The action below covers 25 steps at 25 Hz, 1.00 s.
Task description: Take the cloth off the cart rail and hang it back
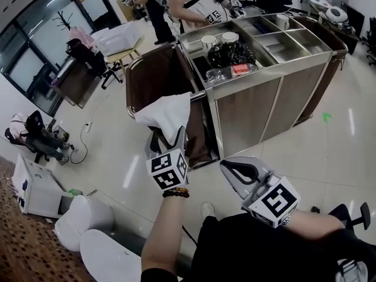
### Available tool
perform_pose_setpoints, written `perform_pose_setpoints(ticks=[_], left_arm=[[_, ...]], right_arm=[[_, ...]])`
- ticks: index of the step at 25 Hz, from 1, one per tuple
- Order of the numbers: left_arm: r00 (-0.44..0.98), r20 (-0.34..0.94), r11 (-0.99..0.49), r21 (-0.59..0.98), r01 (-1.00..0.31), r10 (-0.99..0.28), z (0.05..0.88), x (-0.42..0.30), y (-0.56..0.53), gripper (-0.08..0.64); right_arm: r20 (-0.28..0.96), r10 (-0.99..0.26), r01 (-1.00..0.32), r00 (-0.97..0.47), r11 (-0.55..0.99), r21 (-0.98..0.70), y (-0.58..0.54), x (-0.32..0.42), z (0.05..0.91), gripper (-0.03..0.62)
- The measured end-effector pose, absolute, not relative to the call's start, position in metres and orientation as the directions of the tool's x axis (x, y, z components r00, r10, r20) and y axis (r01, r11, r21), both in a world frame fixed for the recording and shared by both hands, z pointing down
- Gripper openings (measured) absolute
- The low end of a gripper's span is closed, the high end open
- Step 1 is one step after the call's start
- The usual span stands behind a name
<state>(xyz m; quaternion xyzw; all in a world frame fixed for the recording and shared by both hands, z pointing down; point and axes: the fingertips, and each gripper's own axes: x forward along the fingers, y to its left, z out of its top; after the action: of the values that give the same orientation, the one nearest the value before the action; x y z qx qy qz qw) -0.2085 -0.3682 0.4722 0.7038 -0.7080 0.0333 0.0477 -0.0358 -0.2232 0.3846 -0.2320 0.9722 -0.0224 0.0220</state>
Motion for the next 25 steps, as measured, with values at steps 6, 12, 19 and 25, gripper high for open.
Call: perform_pose_setpoints(ticks=[6, 12, 19, 25], left_arm=[[0.033, 0.196, -0.023, 0.052, -0.998, -0.98, 0.495, -0.245, -0.407, 0.367], [0.08, 0.222, -0.067, 0.065, -0.996, -0.972, 0.5, -0.267, -0.432, 0.362], [0.11, 0.199, -0.098, 0.07, -0.993, -0.974, 0.495, -0.277, -0.44, 0.249], [0.124, 0.178, -0.112, 0.075, -0.991, -0.976, 0.487, -0.284, -0.437, 0.102]], right_arm=[[-0.098, -0.455, -0.463, -0.885, 0.884, 0.072, -0.257, -0.085, 0.365, 0.0], [-0.047, -0.483, -0.484, -0.874, 0.875, 0.017, -0.281, -0.128, 0.355, 0.0], [-0.036, -0.488, -0.489, -0.872, 0.872, 0.01, -0.297, -0.149, 0.355, 0.0], [-0.06, -0.476, -0.479, -0.878, 0.876, 0.059, -0.296, -0.153, 0.352, 0.0]])
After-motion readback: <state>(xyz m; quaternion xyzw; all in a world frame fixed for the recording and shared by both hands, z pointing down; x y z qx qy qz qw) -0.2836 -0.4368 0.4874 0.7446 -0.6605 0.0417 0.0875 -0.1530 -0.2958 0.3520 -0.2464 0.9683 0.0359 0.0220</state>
